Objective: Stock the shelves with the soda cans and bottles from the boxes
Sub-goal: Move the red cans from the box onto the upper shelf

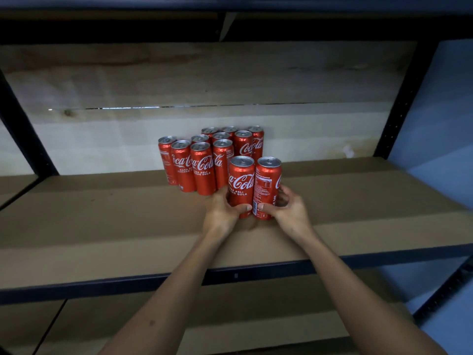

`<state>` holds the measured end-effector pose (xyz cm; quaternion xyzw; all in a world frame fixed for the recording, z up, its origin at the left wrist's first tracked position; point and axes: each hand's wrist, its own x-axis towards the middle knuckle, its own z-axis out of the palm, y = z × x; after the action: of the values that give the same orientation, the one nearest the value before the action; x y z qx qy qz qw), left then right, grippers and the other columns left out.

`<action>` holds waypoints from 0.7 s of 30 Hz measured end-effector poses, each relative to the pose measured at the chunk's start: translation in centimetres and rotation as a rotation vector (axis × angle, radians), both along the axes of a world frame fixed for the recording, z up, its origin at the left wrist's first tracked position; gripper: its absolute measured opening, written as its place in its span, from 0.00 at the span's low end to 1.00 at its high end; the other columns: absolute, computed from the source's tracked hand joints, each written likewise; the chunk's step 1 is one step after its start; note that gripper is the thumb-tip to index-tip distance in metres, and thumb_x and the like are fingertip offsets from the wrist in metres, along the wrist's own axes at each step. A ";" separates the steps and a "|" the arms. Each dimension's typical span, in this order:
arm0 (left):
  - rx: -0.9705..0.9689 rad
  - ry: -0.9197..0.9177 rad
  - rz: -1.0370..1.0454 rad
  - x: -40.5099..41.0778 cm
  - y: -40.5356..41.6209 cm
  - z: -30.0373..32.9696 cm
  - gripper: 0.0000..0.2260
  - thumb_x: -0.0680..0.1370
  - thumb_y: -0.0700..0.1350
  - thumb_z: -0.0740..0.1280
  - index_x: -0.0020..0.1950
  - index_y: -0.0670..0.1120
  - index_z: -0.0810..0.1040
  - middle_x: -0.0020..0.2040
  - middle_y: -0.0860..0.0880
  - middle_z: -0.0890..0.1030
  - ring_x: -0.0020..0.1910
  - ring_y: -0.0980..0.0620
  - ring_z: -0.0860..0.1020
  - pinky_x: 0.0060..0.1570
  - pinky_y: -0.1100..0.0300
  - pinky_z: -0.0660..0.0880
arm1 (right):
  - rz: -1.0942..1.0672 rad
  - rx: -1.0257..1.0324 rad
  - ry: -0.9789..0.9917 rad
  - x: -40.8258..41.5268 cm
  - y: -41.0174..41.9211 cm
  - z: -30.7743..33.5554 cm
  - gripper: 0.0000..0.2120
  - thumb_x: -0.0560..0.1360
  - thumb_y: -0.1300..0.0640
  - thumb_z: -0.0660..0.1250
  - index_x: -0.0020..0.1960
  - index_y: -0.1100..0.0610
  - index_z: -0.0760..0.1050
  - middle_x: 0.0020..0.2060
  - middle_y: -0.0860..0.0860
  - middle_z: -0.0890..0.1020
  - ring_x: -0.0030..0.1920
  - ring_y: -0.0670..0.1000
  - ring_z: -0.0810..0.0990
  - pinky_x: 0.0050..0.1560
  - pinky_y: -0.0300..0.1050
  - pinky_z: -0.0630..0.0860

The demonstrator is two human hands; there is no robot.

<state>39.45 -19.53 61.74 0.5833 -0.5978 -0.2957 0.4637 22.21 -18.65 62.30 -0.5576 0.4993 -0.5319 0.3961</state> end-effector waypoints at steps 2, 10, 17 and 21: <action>-0.010 -0.092 0.043 -1.1 -1.9 0.0 0.32 0.63 0.55 0.80 0.64 0.51 0.76 0.59 0.49 0.82 0.57 0.50 0.81 0.60 0.51 0.77 | -0.027 -0.002 -0.022 -0.2 -2.0 0.0 0.27 0.68 0.71 0.76 0.62 0.55 0.73 0.49 0.48 0.81 0.45 0.39 0.80 0.42 0.29 0.78; -0.053 -0.241 0.245 -4.7 -4.7 1.1 0.28 0.71 0.49 0.76 0.64 0.43 0.67 0.59 0.39 0.80 0.57 0.36 0.78 0.53 0.46 0.74 | -0.099 -0.074 0.013 -0.4 -8.4 -1.2 0.25 0.66 0.68 0.77 0.61 0.55 0.76 0.55 0.56 0.83 0.48 0.45 0.83 0.52 0.40 0.80; -0.049 -0.221 0.290 -5.6 -6.6 0.5 0.09 0.77 0.41 0.69 0.53 0.39 0.73 0.52 0.39 0.81 0.53 0.38 0.79 0.49 0.47 0.74 | -0.212 -0.038 0.097 0.4 -13.9 -2.5 0.32 0.57 0.46 0.79 0.59 0.52 0.78 0.54 0.52 0.85 0.52 0.52 0.84 0.58 0.59 0.79; 0.008 -0.180 0.322 -5.7 -7.2 0.5 0.05 0.77 0.42 0.68 0.48 0.41 0.75 0.51 0.41 0.81 0.51 0.40 0.79 0.49 0.50 0.75 | -0.257 0.013 0.181 1.3 -14.1 -1.2 0.28 0.67 0.59 0.78 0.64 0.56 0.74 0.58 0.54 0.83 0.56 0.55 0.82 0.61 0.56 0.77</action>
<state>33.71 -26.76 62.19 0.6972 -0.5346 -0.1668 0.4475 23.50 -32.80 61.06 -0.5321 0.6037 -0.5225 0.2819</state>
